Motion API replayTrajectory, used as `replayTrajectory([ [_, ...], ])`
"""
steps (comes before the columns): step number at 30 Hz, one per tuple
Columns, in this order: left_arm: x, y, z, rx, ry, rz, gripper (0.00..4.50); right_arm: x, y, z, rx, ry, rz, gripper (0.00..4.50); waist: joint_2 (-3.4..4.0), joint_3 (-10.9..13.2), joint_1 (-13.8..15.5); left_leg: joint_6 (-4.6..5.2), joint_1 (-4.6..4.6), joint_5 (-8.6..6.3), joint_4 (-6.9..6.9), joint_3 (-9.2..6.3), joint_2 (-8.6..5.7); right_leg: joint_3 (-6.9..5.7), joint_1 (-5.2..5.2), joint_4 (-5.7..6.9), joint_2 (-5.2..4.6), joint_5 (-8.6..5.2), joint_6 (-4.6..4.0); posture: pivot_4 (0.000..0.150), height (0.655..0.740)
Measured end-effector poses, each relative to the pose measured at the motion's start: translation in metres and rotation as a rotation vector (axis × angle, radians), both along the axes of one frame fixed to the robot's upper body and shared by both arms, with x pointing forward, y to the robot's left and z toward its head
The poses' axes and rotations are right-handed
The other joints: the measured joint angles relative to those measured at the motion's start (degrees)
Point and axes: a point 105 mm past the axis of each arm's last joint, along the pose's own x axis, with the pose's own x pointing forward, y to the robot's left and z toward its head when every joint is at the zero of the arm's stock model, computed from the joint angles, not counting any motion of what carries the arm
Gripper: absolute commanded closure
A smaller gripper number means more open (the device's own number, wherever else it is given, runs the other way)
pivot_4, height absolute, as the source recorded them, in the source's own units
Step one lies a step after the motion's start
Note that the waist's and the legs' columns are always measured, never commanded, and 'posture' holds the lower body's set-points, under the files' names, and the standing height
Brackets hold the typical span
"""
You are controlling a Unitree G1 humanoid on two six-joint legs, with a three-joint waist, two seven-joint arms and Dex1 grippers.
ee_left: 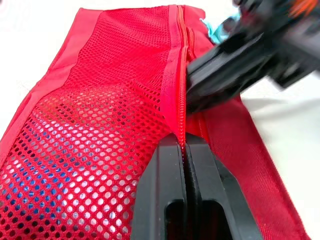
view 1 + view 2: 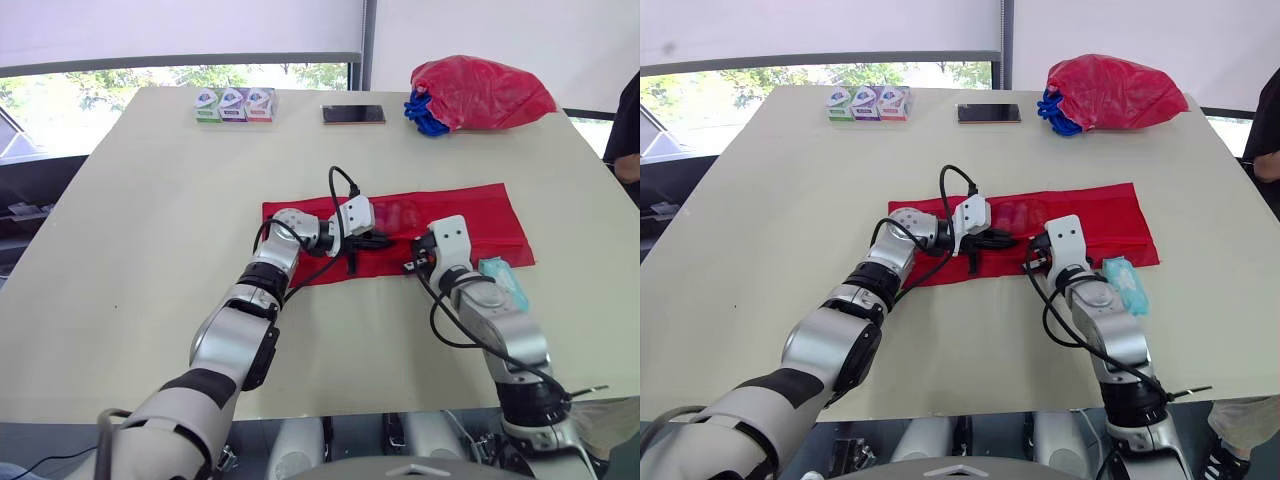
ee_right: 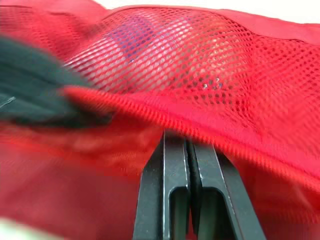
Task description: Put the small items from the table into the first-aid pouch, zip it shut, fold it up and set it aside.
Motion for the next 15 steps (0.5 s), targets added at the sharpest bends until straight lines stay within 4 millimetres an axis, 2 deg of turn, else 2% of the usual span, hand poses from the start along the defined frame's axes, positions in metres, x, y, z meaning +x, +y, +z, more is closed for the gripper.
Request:
replayTrajectory([
  [3,0.001,0.008,0.0,0.012,-0.003,0.01,4.5,-0.029,-0.009,0.013,0.03,-0.041,0.103,4.43,-0.01,0.0,0.01,0.0,0.03,0.0,0.0,0.01,-0.03,0.01,0.02,0.0,0.01,-0.02,0.02,0.15,0.74],
  [4,0.002,0.013,0.0,0.016,-0.006,0.018,4.5,-0.038,-0.018,0.016,0.044,-0.051,0.112,4.43,-0.02,0.0,0.11,0.0,0.07,0.0,0.0,0.0,-0.03,-0.01,0.06,0.01,0.01,-0.03,0.04,0.15,0.74],
  [5,0.002,0.019,0.0,0.025,-0.008,0.022,4.5,-0.049,-0.037,0.02,0.058,-0.074,0.107,4.43,-0.02,0.0,0.14,0.0,0.08,0.0,-0.01,0.01,-0.03,-0.01,0.06,0.0,0.0,-0.1,0.16,0.15,0.74],
  [6,0.002,0.023,-0.001,0.03,-0.007,0.029,4.5,-0.053,-0.044,0.021,0.052,-0.078,0.102,4.43,-0.03,0.0,0.14,0.01,0.12,-0.01,-0.01,0.01,-0.03,0.0,0.1,0.01,0.0,-0.11,0.18,0.15,0.74],
  [7,0.003,0.034,-0.002,0.041,-0.005,0.049,4.5,-0.062,-0.064,0.025,0.032,-0.104,0.085,4.43,-0.05,0.0,-0.01,0.01,0.16,-0.01,-0.01,0.07,-0.04,0.03,0.12,0.0,0.02,-0.11,0.19,0.15,0.74],
  [10,0.002,0.049,-0.004,0.054,-0.003,0.066,4.5,-0.083,-0.088,0.028,0.028,-0.121,0.11,4.43,-0.04,0.0,-0.01,0.0,0.24,-0.01,-0.01,0.1,0.0,0.05,0.14,0.05,0.04,-0.13,0.21,0.15,0.74],
  [11,0.001,0.056,-0.006,0.065,0.0,0.074,4.5,-0.093,-0.098,0.03,0.03,-0.116,0.13,4.21,-0.05,0.0,-0.02,0.0,0.29,-0.01,-0.01,0.1,0.0,0.06,0.14,0.09,0.05,-0.13,0.22,0.15,0.74],
  [15,0.001,0.07,-0.005,0.087,0.001,0.086,4.5,-0.106,-0.116,0.044,0.028,-0.161,0.144,3.23,-0.04,-0.01,-0.01,0.01,0.36,0.01,0.0,0.15,0.07,0.11,0.14,0.14,0.04,-0.15,0.19,0.15,0.74],
])
